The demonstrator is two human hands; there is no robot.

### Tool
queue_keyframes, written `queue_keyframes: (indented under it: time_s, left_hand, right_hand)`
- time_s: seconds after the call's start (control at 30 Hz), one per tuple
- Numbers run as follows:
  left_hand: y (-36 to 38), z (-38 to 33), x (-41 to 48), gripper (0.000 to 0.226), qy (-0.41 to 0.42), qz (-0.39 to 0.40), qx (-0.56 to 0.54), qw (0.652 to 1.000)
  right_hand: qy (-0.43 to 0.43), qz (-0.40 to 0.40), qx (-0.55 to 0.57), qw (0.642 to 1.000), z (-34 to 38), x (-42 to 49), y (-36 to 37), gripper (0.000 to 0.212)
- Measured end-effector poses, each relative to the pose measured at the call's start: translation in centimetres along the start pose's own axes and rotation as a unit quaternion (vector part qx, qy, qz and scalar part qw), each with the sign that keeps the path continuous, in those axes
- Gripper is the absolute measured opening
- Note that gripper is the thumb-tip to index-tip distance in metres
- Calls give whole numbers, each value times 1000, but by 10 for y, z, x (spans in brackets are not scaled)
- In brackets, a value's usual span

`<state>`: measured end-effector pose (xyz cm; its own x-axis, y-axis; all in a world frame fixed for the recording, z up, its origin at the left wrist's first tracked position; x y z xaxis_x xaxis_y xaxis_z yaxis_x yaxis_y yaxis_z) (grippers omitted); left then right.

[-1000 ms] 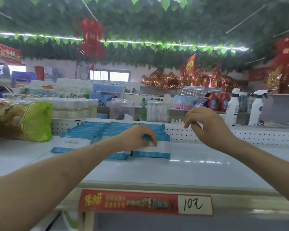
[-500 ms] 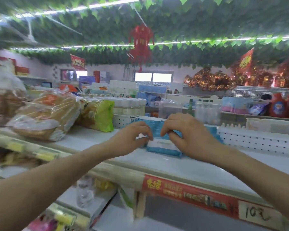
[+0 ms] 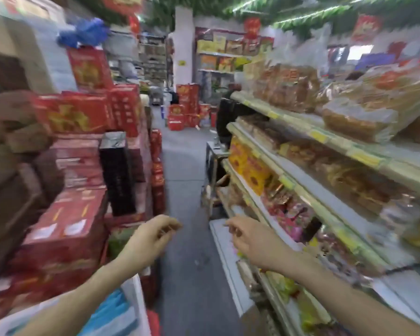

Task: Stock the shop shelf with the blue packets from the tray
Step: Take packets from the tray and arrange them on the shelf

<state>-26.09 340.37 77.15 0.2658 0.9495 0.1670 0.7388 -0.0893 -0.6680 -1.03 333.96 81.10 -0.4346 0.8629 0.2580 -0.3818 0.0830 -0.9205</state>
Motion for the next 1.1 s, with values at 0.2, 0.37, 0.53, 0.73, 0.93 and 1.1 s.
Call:
queue_keyframes:
  time_s: [0.2,0.37,0.53,0.73,0.93,1.1]
  left_hand:
    - [-75,227,-167,48,-238,-121,-10,964]
    - [-82,300,-256,35,-304,-117,69,943]
    - [-61,307,-248,30,-230,-13,199,952]
    - [-52,311,-239,26,-207,35,319,924]
    - [-51,305,-232,12,-163,73,393,902]
    - [-42,304,-236,18,-143,145,397,895]
  right_hand:
    - [-86,68,76,991,116,65,198,39]
    - [-124,158,111,973,191,61,314,42]
    - [-154,187,30,970,212,67,353,34]
    - [-175,182,-52,966,213,79,353,23]
    - [-195,214,-90,953,223,81,359,21]
    - [-202,241,-109,943,226,72,373,27]
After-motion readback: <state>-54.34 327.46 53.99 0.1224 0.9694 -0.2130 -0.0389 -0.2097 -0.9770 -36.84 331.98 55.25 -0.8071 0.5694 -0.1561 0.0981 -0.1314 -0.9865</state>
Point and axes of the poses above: each hand's wrist, its own x-axis towards the middle knuckle, its own y-axis out of the palm, z = x × y, the point moved 8 cm from there along x, towards the middle knuckle, and after that the axes turned 12 degrees about -y, right-handed, at the moved point
